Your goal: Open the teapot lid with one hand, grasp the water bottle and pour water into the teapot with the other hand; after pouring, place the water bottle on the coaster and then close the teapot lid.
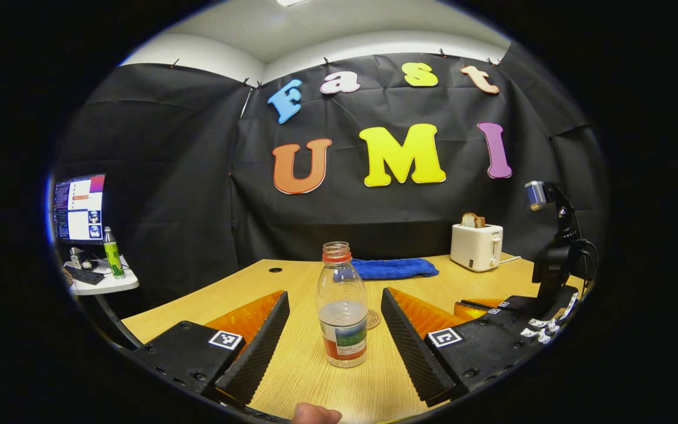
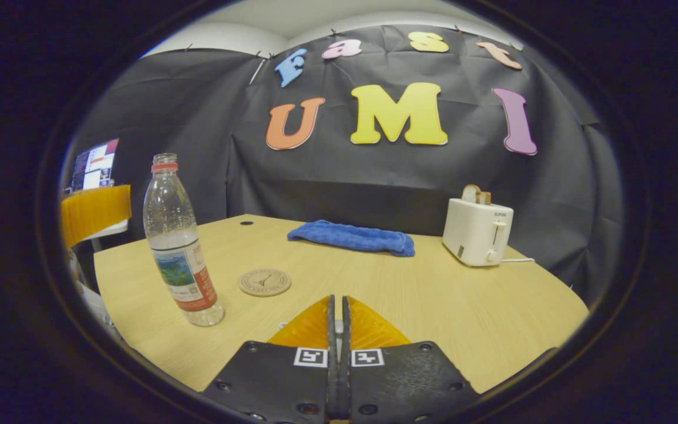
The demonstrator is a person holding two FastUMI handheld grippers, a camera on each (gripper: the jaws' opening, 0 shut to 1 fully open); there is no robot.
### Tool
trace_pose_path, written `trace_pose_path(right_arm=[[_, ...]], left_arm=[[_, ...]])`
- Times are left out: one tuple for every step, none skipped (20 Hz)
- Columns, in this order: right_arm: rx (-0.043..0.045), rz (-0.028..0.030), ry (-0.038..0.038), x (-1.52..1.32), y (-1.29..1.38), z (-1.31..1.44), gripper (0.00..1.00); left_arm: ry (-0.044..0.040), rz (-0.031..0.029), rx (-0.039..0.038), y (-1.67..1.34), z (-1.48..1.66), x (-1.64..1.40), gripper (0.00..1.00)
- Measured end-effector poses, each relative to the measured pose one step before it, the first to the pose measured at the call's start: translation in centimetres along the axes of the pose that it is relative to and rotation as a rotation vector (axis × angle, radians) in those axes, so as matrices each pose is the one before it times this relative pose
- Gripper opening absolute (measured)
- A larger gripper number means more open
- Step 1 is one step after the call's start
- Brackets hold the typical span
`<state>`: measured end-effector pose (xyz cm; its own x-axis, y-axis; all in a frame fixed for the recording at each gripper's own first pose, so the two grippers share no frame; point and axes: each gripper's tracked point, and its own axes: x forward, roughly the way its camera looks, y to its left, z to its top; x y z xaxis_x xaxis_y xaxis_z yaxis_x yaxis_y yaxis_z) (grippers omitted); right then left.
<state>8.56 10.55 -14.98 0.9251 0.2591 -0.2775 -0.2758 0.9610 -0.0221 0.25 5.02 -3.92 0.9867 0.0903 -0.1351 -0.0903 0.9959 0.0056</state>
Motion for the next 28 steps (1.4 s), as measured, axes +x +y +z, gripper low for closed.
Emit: trace_pose_path(right_arm=[[0.00737, 0.00282, -0.0116, -0.207, 0.018, 0.451, 0.0], [0.005, 0.00281, -0.00979, -0.139, 0.081, 0.498, 0.0], [0.00017, 0.00016, -0.00635, -0.133, -0.008, 0.249, 0.0], [-0.00116, -0.00202, -0.01022, -0.184, -0.158, 0.534, 0.0], [0.00096, -0.00083, -0.01187, -0.385, -0.036, 0.49, 0.0], [-0.00104, -0.00151, -0.00934, -0.303, -0.194, 0.521, 0.0], [-0.00197, -0.00069, -0.00519, -0.374, -0.143, 0.206, 0.0], [-0.00569, -0.00069, -0.00027, -0.411, -0.127, 0.15, 0.0], [-0.00969, 0.00174, 0.00194, -0.373, -0.034, 0.035, 0.0], [-0.00944, 0.00058, 0.00266, -0.403, -0.059, 0.067, 0.0], [-0.00559, 0.00151, -0.00054, -0.575, -0.238, 0.068, 0.0], [-0.00235, -0.00091, -0.00459, -0.554, -0.19, 0.264, 0.0], [-0.00294, -0.00275, -0.0065, -0.506, -0.212, 0.173, 0.0], [-0.00144, -0.00514, -0.00661, -0.52, -0.253, 0.322, 0.0], [-0.00141, -0.00539, -0.00608, -0.356, -0.281, 0.198, 0.0], [-0.00054, -0.00417, -0.00599, -0.337, -0.196, 0.327, 0.0], [-0.00326, -0.00528, -0.0043, -0.272, -0.274, 0.159, 0.0], [-0.0028, -0.00551, -0.00431, -0.293, -0.248, 0.045, 0.0], [-0.00384, -0.00597, -0.00332, -0.124, -0.253, 0.172, 0.0], [-0.00907, -0.01117, -0.00565, -0.094, -0.294, 0.186, 0.0], [-0.01665, -0.01489, -0.00662, -0.082, -0.526, 0.014, 0.0], [-0.01256, -0.01023, -0.00435, -0.074, -0.283, 0.123, 0.0], [-0.00215, -0.00194, 0.00076, -0.121, -0.067, -0.121, 0.0], [0.00488, 0.00348, 0.00515, -0.112, -0.038, -0.153, 0.0], [0.00647, 0.00236, 0.00555, 0.007, -0.056, -0.179, 0.0], [0.00319, -0.00052, 0.00495, -0.015, -0.132, -0.071, 0.0], [0.00286, -0.00059, 0.00282, -0.028, -0.185, -0.052, 0.0], [0.00242, -0.0014, 0.00192, -0.072, -0.179, -0.074, 0.0]], left_arm=[[0.00267, -0.00276, 0.0025, 0.0, -0.316, -0.126, 0.98], [0.01175, -0.00234, -0.00139, 0.073, -0.563, -0.033, 0.98], [0.0178, -0.00893, -0.00703, 0.021, -0.825, 0.036, 0.98], [0.01661, -0.01585, -0.01272, -0.262, -0.666, 0.133, 0.98], [0.01807, -0.00922, -0.01665, -0.133, -0.702, 0.117, 0.98], [0.01293, -0.01542, -0.01081, -0.235, -0.517, 0.136, 0.98], [0.01063, -0.01555, -0.00494, -0.453, -0.428, 0.044, 0.98], [0.01055, -0.00802, -0.0004, -0.142, -0.353, 0.233, 0.98], [0.01353, -0.00293, 0.00091, 0.072, -0.372, 0.26, 0.98], [0.00774, 0.00232, -0.001, 0.121, -0.313, 0.298, 0.98], [0.00897, -0.00317, -0.00404, 0.119, -0.267, 0.349, 0.99], [0.01333, -0.00636, -0.00574, -0.036, -0.298, 0.384, 0.98], [0.02045, -0.00283, -0.00389, 0.085, -0.488, 0.613, 0.98], [0.01221, 0.00026, -0.0032, 0.142, -0.332, 0.511, 0.98], [0.01131, -0.00275, -0.00324, 0.066, -0.322, 0.538, 0.99], [0.01488, -0.00153, -0.00459, 0.056, -0.394, 0.57, 0.99], [0.01483, -0.00017, -0.00465, 0.18, -0.528, 0.453, 0.99], [0.01198, 0.00155, -0.00645, 0.212, -0.376, 0.589, 0.99], [0.00785, 0.00054, -0.00483, 0.117, -0.226, 0.513, 0.99], [0.01529, -0.00124, -0.00265, 0.089, -0.431, 0.406, 0.99], [0.012, 0.00229, -0.00197, 0.069, -0.371, 0.465, 0.99], [0.00695, 0.00062, -0.00156, 0.08, -0.2, 0.396, 0.99], [0.0053, -0.0047, -0.00176, -0.115, -0.187, 0.282, 0.99], [0.0071, -0.00359, 0.00075, -0.06, -0.068, 0.246, 0.99], [0.00076, -0.00203, 0.00231, 0.035, -0.035, 0.093, 0.99], [-0.00227, -0.00105, 0.00334, -0.065, 0.31, 0.253, 0.99], [-0.00132, 0.00242, 0.00672, 0.008, 0.058, 0.047, 0.98], [-0.00047, 0.00312, 0.00703, 0.04, 0.157, 0.134, 0.97]])
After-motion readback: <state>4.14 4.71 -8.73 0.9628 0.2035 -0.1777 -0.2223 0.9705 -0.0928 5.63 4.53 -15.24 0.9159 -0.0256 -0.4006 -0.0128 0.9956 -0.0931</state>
